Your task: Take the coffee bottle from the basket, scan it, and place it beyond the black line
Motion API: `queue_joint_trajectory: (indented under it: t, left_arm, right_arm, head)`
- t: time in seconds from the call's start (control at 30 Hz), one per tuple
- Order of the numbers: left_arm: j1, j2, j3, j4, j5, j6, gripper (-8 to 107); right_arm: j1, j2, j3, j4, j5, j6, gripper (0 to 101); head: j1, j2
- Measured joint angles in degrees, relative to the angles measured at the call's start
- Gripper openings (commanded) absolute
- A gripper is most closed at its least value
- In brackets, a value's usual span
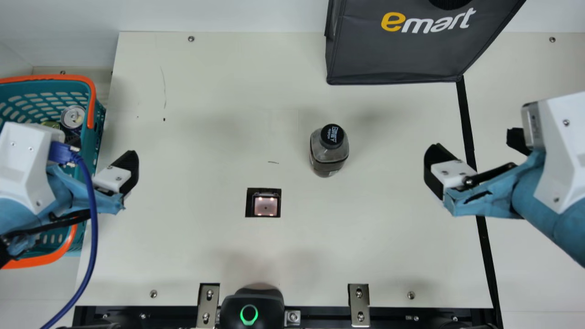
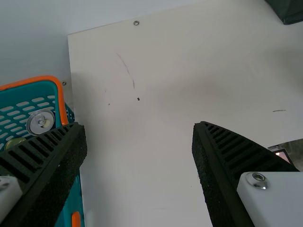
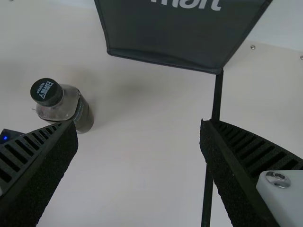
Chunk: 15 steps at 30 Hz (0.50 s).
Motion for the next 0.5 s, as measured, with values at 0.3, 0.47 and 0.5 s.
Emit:
queue_joint_trajectory:
  t: [0.3, 0.47, 0.5]
  left_arm:
    - [0.0, 0.0, 0.0, 0.0, 0.0, 0.0, 90]
    - [0.0, 0.0, 0.0, 0.0, 0.0, 0.0, 90]
    - [0.0, 0.0, 0.0, 0.0, 0.0, 0.0, 90]
  right_arm:
    - [5.5, 4.7, -1.4, -0.9, -2.1, 0.4, 91]
    - [9.5, 7.2, -2.0, -2.2, -3.1, 1.5, 91]
    - [10.1, 7.7, -2.1, -2.3, -3.2, 1.7, 91]
  head:
    - [0.0, 0.0]
    - [0.0, 0.0]
    - [0.0, -0.1]
